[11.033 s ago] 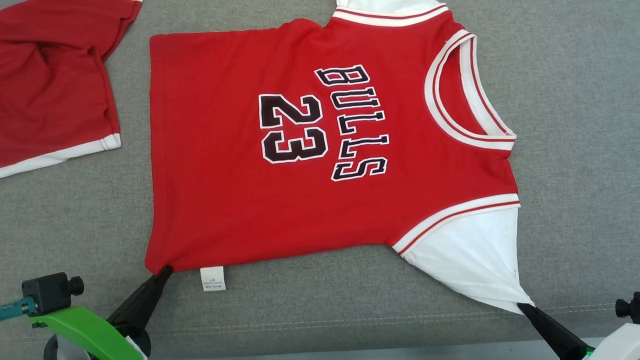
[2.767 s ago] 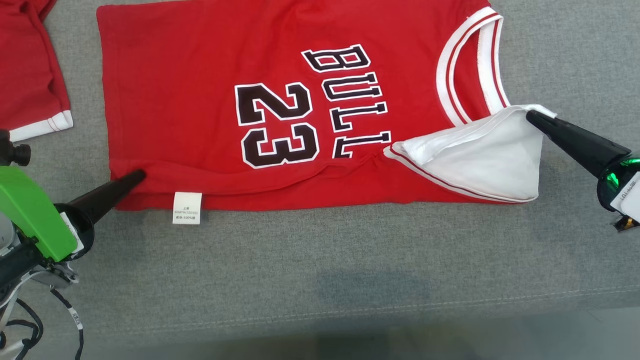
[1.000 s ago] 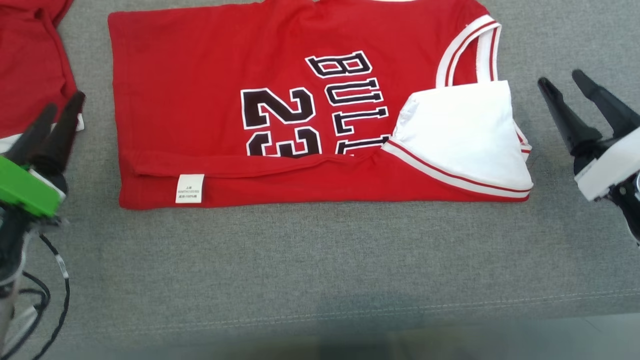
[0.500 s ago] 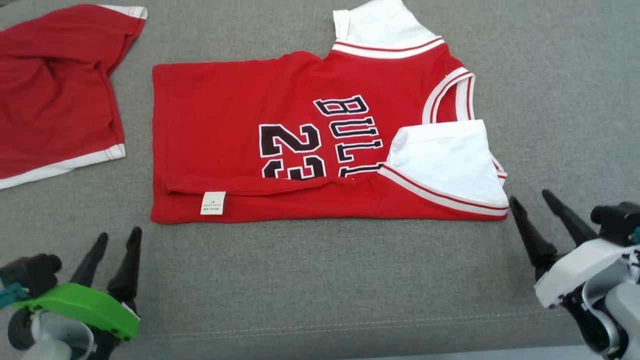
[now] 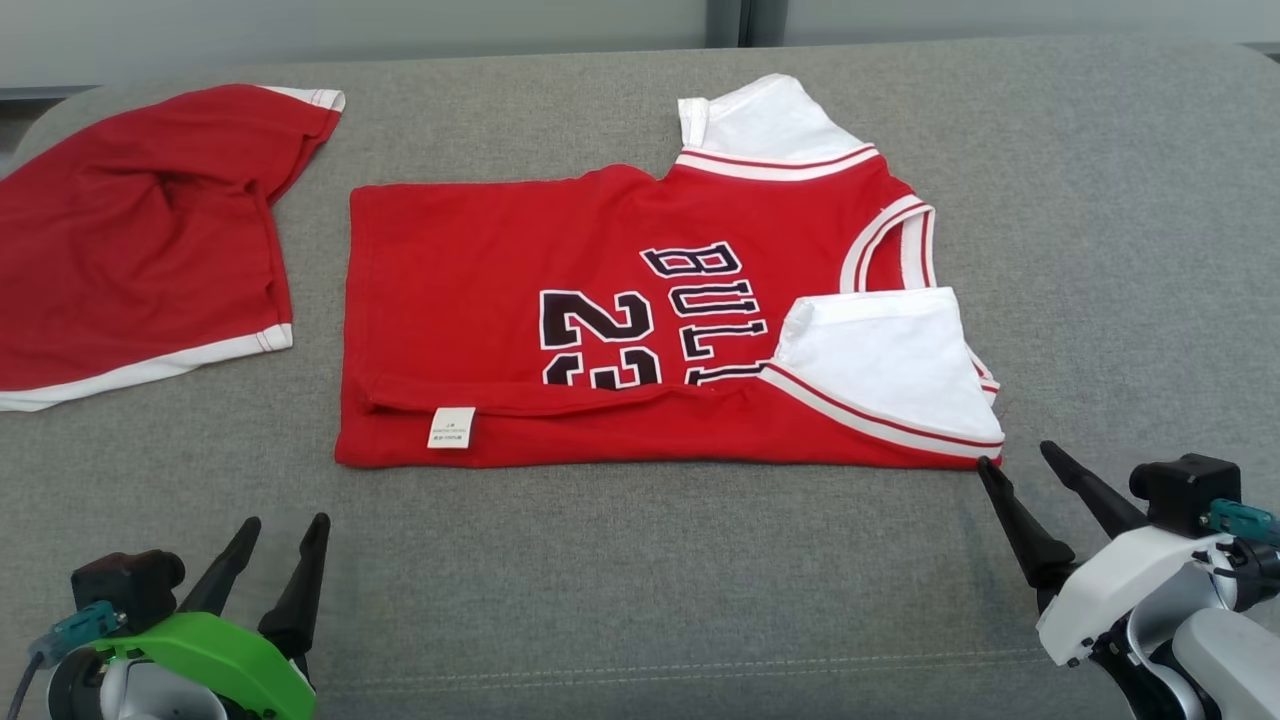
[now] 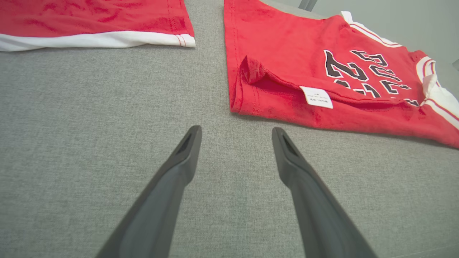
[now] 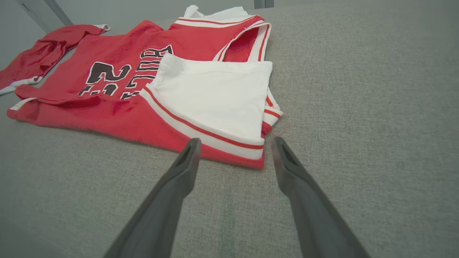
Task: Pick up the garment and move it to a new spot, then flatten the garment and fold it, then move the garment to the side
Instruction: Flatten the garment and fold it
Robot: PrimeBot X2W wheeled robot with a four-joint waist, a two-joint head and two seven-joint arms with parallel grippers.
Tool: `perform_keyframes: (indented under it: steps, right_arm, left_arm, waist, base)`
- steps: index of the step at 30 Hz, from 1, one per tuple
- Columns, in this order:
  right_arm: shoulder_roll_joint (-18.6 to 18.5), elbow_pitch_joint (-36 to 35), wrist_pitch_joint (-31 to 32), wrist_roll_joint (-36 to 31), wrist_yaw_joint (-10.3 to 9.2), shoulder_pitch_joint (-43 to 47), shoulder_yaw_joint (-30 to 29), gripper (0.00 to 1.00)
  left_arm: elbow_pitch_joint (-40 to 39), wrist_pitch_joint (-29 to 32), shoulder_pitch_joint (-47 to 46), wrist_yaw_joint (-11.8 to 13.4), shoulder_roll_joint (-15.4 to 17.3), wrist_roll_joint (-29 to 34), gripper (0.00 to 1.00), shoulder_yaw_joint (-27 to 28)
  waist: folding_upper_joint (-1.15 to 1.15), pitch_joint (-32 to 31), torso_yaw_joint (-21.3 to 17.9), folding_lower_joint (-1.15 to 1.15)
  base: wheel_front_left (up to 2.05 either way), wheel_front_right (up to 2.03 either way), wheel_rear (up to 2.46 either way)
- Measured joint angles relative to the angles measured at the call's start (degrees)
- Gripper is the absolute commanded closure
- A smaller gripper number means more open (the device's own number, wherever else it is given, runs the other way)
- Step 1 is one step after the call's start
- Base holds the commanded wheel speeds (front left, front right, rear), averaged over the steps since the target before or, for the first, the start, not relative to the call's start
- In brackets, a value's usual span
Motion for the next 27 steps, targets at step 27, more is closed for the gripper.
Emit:
perform_keyframes:
  steps: [27]
  right_arm:
    - [-1.5,4.7,14.9,-3.2,3.24,-13.6,4.9,0.06]
  left_arm:
    - [0.4,14.6,-12.8,0.4,2.3,6.4,0.00,-7.9]
  waist:
    - [0.00,9.2,0.7,0.00]
  base:
    - [0.00,0.00,0.00]
